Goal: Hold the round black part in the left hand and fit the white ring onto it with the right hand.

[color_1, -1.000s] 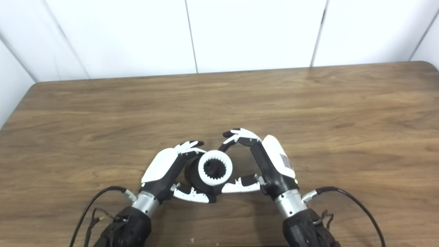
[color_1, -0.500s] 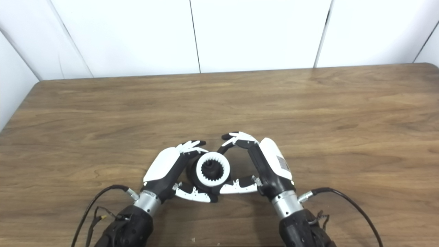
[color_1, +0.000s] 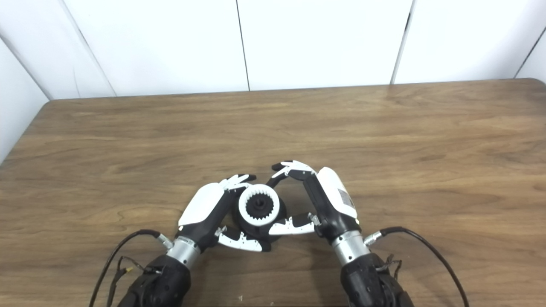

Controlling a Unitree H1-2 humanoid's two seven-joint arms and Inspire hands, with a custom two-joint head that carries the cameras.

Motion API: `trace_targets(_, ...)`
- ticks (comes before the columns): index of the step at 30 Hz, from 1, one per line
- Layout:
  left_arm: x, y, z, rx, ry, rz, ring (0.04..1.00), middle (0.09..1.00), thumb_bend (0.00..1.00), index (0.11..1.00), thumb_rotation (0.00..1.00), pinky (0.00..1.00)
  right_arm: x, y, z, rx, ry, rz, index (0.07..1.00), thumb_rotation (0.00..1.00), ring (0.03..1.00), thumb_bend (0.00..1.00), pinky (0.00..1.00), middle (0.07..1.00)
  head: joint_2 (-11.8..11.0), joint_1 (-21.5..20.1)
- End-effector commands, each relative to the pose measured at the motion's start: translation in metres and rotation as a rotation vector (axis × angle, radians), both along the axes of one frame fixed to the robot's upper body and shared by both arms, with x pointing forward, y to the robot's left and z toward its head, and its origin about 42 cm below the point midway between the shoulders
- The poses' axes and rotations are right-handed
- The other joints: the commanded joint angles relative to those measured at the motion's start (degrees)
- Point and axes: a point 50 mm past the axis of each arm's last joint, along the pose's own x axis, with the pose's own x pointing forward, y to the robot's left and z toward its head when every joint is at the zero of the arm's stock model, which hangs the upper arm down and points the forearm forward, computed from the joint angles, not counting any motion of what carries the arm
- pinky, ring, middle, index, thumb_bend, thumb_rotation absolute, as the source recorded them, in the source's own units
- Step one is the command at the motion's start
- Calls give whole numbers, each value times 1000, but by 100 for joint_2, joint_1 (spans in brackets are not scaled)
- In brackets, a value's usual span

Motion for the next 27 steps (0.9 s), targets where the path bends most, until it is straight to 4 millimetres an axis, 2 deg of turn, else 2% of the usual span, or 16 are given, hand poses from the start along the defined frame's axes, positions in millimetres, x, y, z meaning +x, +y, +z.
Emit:
trace_targets(1, 4, -3, 9, -3, -30, -10, 954, 920, 870, 573, 286, 951, 5, 8, 10, 21, -50, 8, 482, 143, 859, 520, 797, 778, 4, 8)
trace_targets(15, 6, -1, 11, 4, -23, -5, 960, 923, 873, 571, 282, 970, 11, -1, 3, -7, -15, -28, 482, 143, 866, 521, 810, 775, 60, -32)
trace_targets(27, 8, 4, 14, 6, -24, -6, 958, 926, 879, 571, 290, 978, 13, -11, 2, -26, -25, -59, 482, 143, 852, 520, 780, 773, 89, -59)
